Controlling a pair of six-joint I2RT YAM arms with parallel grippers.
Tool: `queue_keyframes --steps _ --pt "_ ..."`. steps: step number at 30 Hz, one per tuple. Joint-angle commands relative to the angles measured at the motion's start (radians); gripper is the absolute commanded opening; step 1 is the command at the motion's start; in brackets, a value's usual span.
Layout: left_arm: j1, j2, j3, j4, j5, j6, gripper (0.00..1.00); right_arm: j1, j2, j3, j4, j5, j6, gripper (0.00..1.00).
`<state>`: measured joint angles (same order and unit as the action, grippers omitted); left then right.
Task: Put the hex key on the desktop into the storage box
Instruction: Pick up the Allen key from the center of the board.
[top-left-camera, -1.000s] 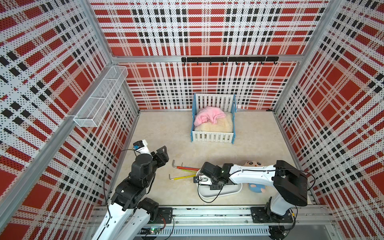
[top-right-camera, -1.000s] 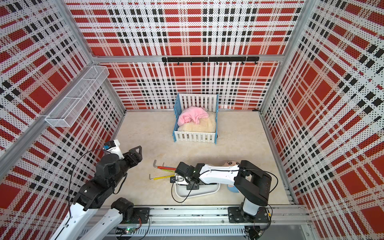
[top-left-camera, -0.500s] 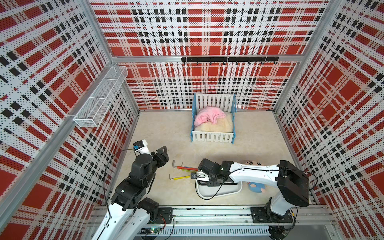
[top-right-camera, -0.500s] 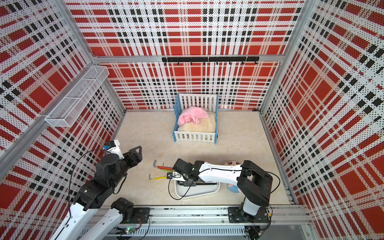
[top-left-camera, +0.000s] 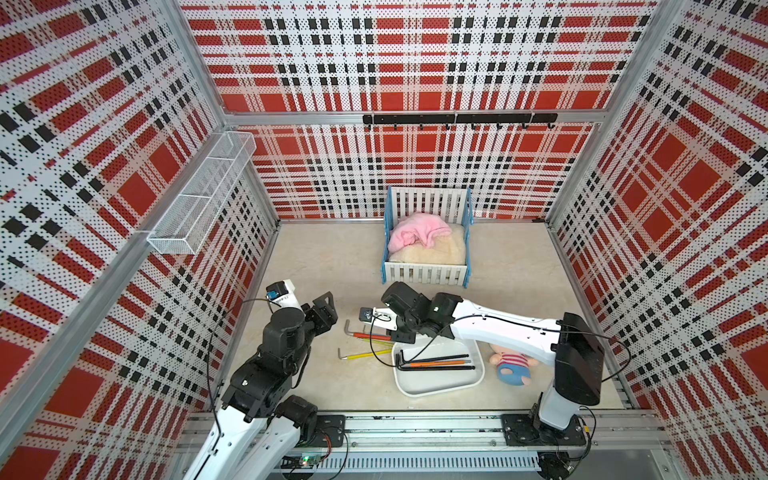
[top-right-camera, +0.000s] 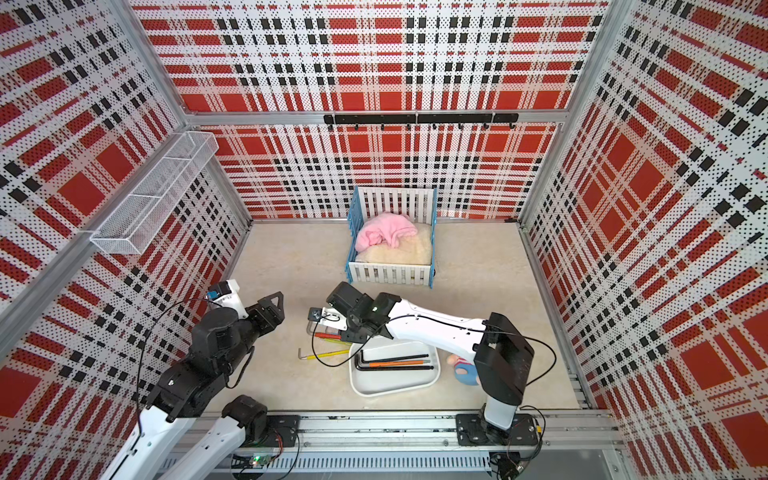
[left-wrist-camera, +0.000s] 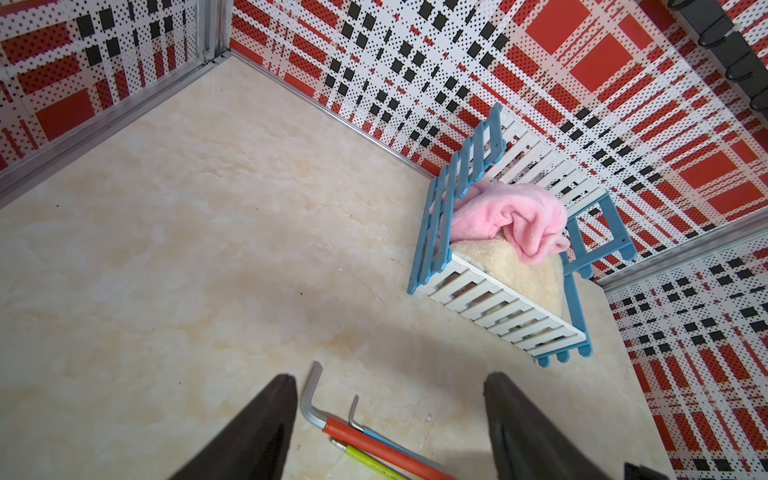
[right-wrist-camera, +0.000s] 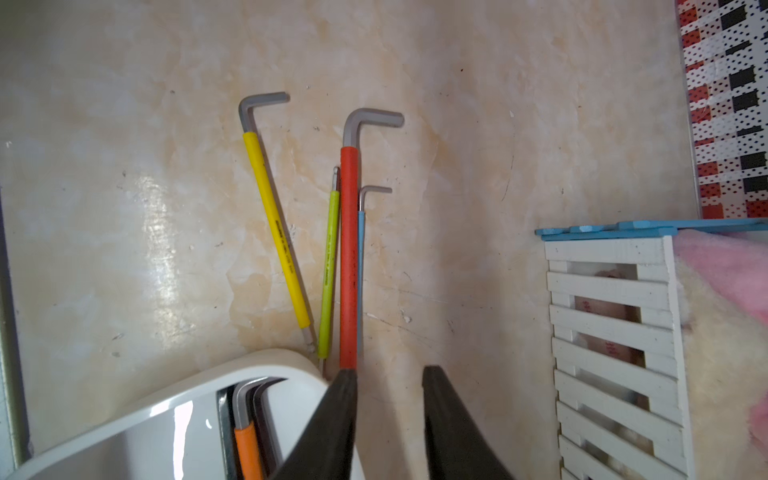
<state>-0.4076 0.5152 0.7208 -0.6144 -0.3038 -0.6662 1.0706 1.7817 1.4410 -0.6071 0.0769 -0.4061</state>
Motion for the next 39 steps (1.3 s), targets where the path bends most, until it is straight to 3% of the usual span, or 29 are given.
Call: queue_keyframes --steps 1,21,39 --pt "-0.007 -0.014 0.011 0.001 -0.017 0.002 0.76 -0.005 0.081 0.072 -0.046 -0.073 0.037 0.32" --pt "-0.007 -0.078 0.036 -0.086 -0.035 -0.042 0.76 -0.011 0.449 0.414 -0.028 -0.177 0.098 0.28" --pt "-0.008 -0.088 0.04 -0.108 -0.037 -0.044 0.76 -0.016 0.529 0.441 -0.051 -0.174 0.153 0.28"
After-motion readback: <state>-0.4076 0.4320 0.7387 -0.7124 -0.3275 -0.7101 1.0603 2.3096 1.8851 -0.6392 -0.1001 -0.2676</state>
